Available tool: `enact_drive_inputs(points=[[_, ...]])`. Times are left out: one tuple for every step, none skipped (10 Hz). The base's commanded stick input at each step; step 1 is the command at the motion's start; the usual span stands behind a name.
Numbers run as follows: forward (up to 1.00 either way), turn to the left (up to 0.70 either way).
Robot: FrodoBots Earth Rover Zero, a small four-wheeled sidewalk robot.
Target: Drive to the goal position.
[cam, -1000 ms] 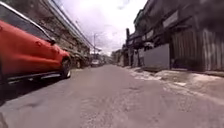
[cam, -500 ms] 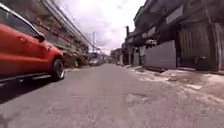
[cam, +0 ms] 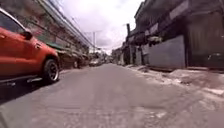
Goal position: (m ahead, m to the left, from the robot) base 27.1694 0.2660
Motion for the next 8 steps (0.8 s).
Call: enact_drive_inputs(points=[[1.00, 0.00], [1.00, 0.00], [1.00, 0.00], [1.00, 0.00], [1.00, 0.00], [1.00, 0.00], [1.00, 0.00], [1.00, 0.00]])
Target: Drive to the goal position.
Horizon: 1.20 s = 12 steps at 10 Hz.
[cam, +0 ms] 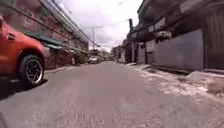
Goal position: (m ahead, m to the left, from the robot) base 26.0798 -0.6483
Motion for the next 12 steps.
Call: enact_drive_inputs(points=[[1.00, 0.00], [1.00, 0.00], [1.00, 0.00], [1.00, 0.00], [1.00, 0.00], [1.00, 0.00], [1.00, 0.00], [1.00, 0.00], [1.00, 0.00], [1.00, 0.00], [1.00, -0.18], [1.00, 0.00]])
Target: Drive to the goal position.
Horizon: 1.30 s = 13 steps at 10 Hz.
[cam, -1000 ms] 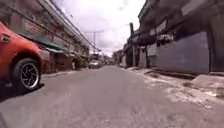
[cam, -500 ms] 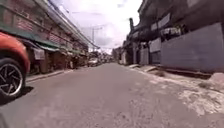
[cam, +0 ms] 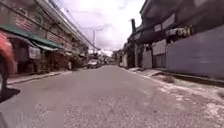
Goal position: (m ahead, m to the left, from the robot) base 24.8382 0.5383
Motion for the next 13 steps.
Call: enact_drive_inputs(points=[[1.00, 0.00], [1.00, 0.00], [1.00, 0.00], [1.00, 0.00], [1.00, 0.00], [1.00, 0.00], [1.00, 0.00], [1.00, 0.00], [1.00, 0.00], [1.00, 0.00], [1.00, 0.00], [1.00, 0.00], [1.00, 0.00]])
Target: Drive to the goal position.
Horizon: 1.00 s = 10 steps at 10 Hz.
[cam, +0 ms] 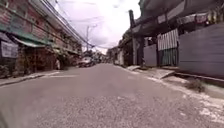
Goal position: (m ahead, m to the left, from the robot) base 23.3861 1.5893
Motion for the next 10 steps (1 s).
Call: enact_drive_inputs(points=[[1.00, 0.00], [1.00, 0.00], [1.00, 0.00], [1.00, 0.00], [1.00, 0.00], [1.00, 0.00], [1.00, 0.00], [1.00, 0.00], [1.00, 0.00], [1.00, 0.00]])
